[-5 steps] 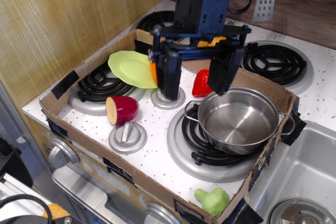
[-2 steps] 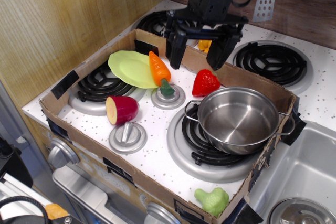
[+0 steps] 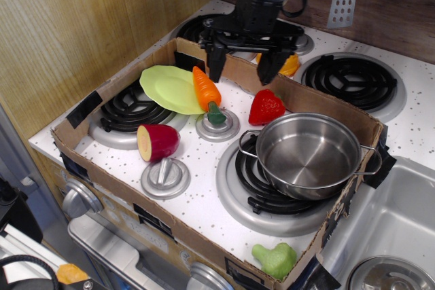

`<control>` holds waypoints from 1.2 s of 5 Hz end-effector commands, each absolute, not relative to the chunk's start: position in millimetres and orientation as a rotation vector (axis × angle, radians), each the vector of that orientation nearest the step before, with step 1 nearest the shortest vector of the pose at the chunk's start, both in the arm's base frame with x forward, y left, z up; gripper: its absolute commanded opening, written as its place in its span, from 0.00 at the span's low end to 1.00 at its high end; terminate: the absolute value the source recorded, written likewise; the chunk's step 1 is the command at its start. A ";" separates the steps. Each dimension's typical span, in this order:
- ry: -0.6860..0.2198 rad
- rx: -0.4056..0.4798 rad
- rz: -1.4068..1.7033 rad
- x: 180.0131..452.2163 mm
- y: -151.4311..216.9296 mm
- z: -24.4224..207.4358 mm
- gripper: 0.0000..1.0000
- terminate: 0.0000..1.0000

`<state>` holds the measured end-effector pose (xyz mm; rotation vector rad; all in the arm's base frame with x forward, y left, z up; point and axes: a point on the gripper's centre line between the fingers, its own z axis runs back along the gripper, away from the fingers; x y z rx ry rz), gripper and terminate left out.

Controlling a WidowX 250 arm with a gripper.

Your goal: Take carrot off plate

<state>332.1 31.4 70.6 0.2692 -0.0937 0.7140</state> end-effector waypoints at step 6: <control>-0.135 0.254 0.638 358.7 89.0 34.5 1.00 0.00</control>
